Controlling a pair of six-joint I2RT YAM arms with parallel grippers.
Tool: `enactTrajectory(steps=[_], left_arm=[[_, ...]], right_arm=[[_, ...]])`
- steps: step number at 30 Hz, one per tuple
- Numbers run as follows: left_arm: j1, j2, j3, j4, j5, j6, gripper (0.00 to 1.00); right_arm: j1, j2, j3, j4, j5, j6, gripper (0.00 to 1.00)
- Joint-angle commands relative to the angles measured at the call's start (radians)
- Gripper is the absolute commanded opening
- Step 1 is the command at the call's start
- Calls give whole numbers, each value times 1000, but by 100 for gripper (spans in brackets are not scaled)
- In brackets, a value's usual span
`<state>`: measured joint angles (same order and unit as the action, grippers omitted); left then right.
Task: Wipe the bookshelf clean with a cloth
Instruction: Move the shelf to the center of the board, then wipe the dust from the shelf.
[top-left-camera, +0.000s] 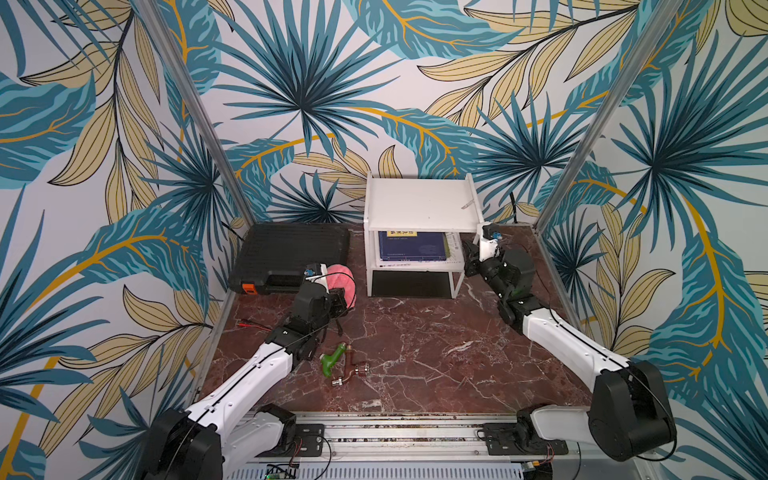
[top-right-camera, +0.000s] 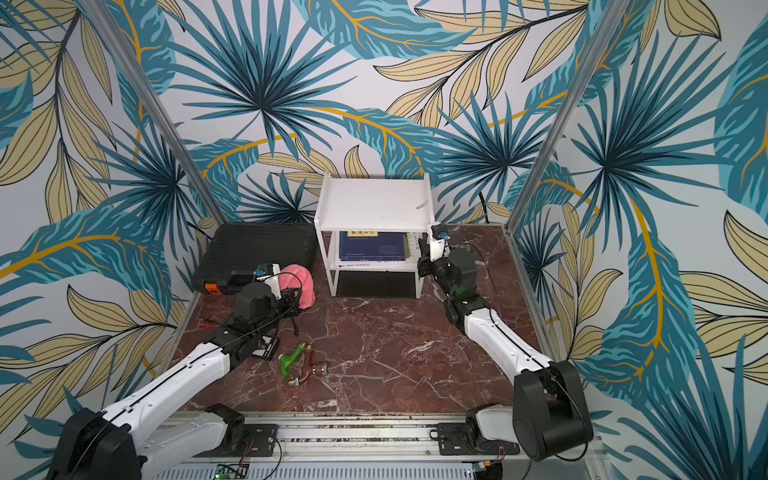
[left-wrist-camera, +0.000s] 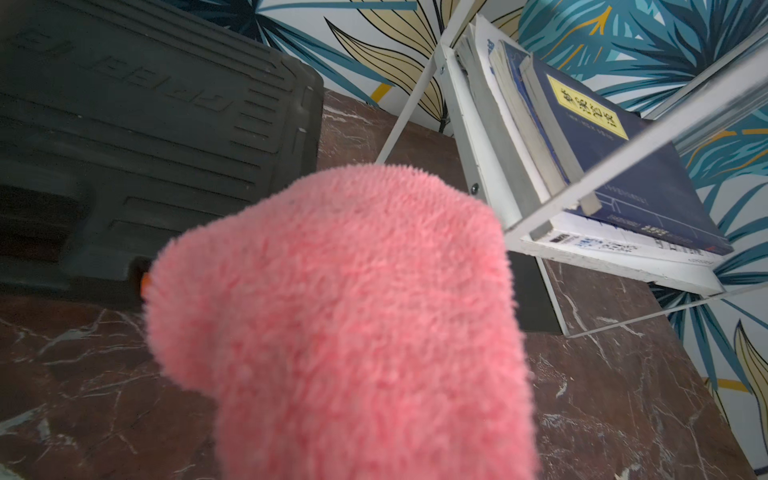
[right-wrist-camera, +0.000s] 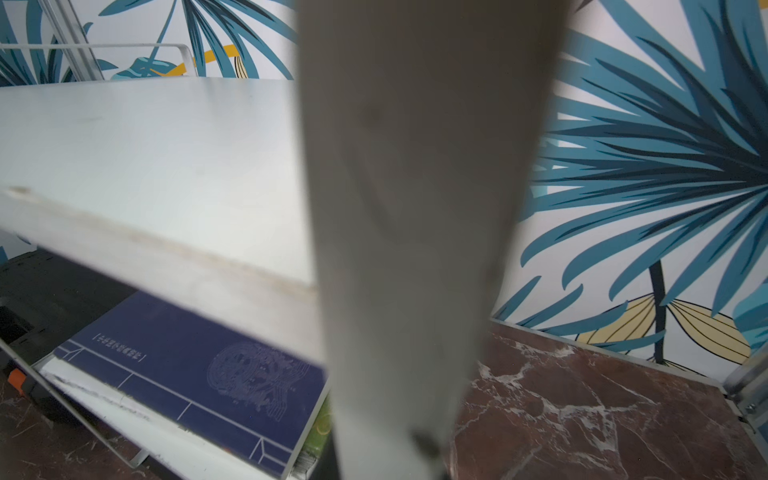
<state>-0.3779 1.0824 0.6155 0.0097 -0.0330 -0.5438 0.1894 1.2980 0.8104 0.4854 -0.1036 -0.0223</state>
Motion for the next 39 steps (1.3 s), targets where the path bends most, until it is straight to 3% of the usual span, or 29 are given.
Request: enactTrajectory(steps=[1, 7, 10, 15, 17, 20, 22, 26, 31, 35, 39], left_arm=[[7, 58, 72, 40, 81, 18, 0], [28, 339, 335, 59, 262, 109, 0], [55, 547, 492, 98, 334, 141, 0], [105, 812, 718, 134, 461, 130, 0], [105, 886, 745, 178, 473, 115, 0], [103, 990, 738, 259, 518, 44, 0], [107, 1050, 738, 311, 534, 18, 0], [127, 1048, 847, 254, 537, 59, 0], [122, 1024, 950, 164, 515, 114, 0], [100, 1061, 848, 149, 541, 120, 0], [116, 959, 627, 187, 582, 110, 0]], right_arm=[[-67, -69, -25, -65, -98, -61, 0], [-73, -53, -35, -85, -88, -67, 1], [-72, -34, -53, -41, -83, -12, 11], [-72, -49, -81, -9, -87, 44, 18], [-73, -63, -97, -13, -72, 49, 27], [-72, -88, -129, -19, -56, 66, 54], [-71, -109, -146, -32, -55, 95, 64], [-71, -155, -167, -44, -58, 153, 73], [-71, -165, -164, -37, -66, 217, 76], [-71, -150, -158, -24, -61, 268, 77], [-71, -141, -138, -37, -60, 304, 77]])
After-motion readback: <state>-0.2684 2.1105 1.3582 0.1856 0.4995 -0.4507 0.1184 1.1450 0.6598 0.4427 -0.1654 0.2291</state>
